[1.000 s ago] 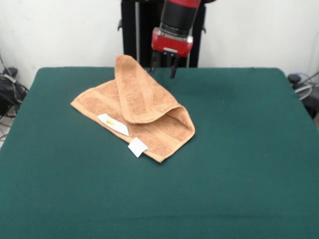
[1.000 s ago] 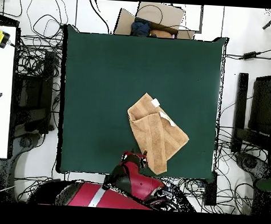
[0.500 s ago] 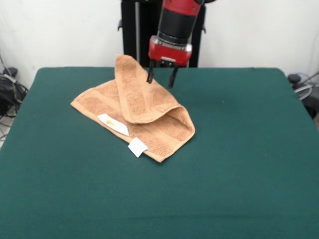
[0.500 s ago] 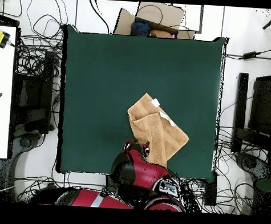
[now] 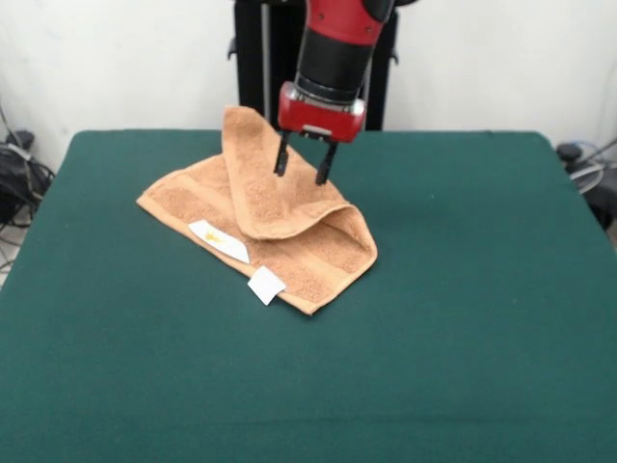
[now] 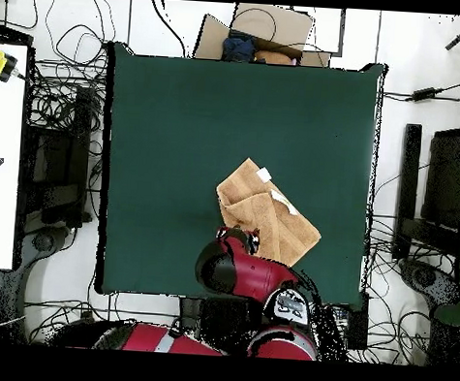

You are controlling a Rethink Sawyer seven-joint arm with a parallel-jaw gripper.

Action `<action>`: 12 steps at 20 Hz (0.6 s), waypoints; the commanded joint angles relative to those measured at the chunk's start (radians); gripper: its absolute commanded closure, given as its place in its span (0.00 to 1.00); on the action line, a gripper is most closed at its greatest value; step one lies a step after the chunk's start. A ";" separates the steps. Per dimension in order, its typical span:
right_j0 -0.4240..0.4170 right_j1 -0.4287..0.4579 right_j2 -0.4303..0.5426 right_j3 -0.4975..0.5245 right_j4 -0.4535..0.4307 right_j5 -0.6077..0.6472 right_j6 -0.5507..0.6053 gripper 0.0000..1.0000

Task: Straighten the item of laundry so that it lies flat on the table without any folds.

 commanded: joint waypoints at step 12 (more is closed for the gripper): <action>-0.074 0.056 0.145 -0.194 -0.028 0.111 0.079 0.00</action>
